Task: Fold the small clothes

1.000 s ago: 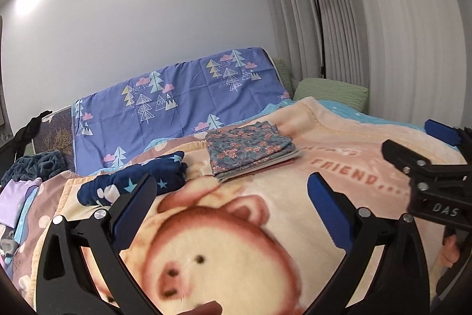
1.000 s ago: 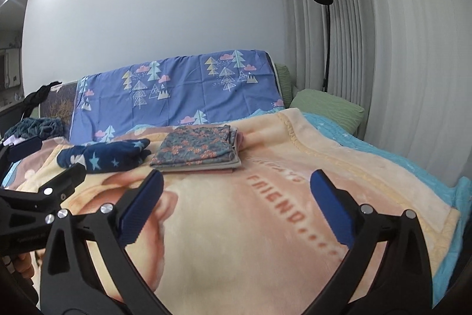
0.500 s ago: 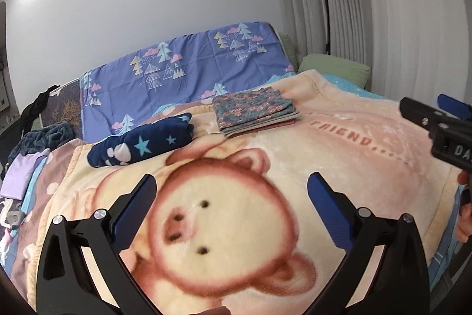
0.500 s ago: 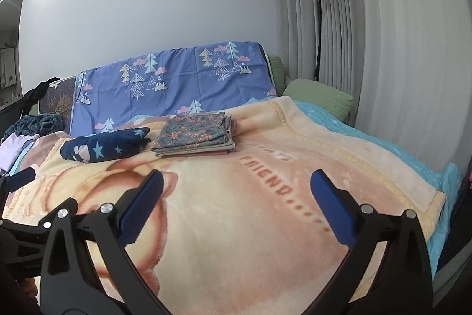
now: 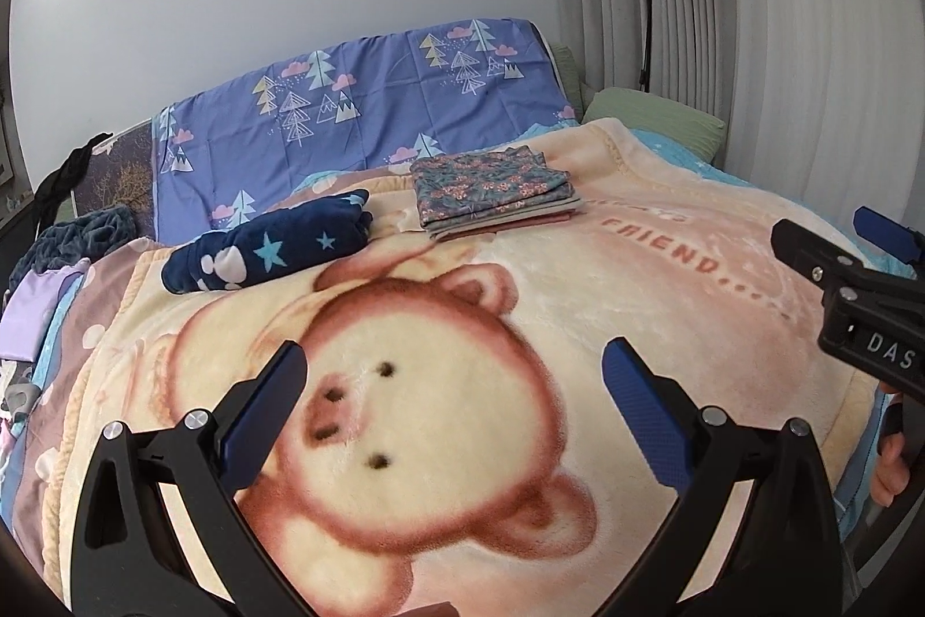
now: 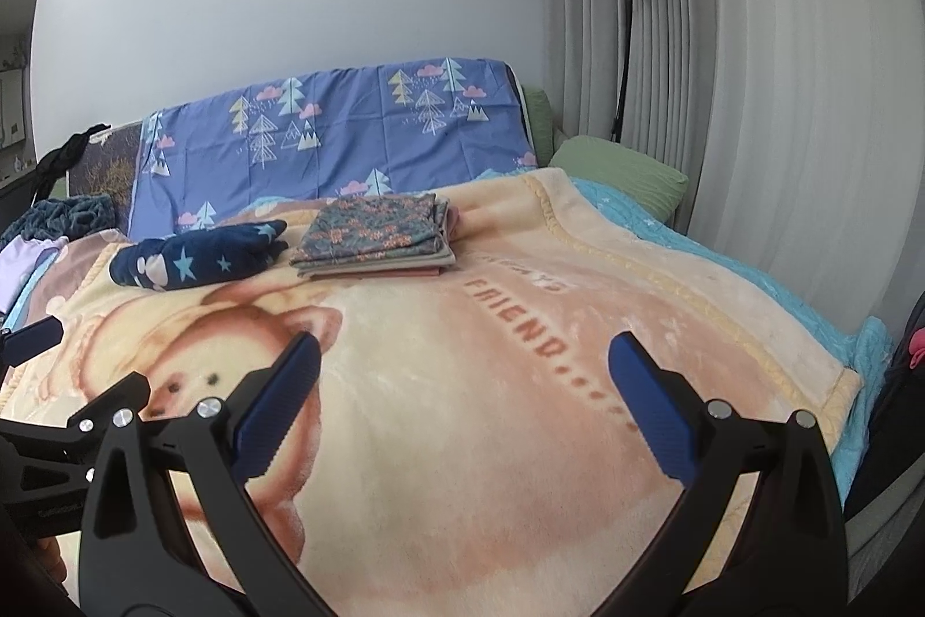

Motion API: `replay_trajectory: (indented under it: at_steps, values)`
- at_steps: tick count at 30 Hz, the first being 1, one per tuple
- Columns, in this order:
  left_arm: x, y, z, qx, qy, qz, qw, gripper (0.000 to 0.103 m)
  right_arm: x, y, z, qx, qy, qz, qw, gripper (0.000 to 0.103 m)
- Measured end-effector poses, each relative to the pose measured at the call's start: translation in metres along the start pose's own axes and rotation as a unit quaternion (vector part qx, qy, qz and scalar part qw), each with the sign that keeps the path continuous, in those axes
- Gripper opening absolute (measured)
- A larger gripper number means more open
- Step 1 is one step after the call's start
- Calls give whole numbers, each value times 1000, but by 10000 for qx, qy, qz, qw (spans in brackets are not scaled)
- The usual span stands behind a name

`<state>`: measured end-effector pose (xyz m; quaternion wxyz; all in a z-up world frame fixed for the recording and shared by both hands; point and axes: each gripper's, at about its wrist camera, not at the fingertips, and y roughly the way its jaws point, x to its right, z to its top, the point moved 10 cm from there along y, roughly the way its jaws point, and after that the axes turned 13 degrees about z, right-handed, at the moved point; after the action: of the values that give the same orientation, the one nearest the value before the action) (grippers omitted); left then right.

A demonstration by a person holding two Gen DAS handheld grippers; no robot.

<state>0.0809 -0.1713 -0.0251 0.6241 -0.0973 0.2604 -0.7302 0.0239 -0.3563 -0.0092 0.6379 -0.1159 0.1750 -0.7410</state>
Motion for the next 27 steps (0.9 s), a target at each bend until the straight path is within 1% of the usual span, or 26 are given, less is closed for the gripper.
replay_trajectory:
  at_steps: [9,16,27]
  values:
    - [1,6,-6,-123,-70,-40,9999,102,-3,9,-5,-179,-42,-53,9998,101]
    - [-6,11,-12,-234,-175,-6,9996,102,-8,15,-9,-267,-83,-61,9996,101]
    - [-13,15,-17,-290,-268,-29,9992,102,-18,22,-13,-376,-207,-70,9991,101]
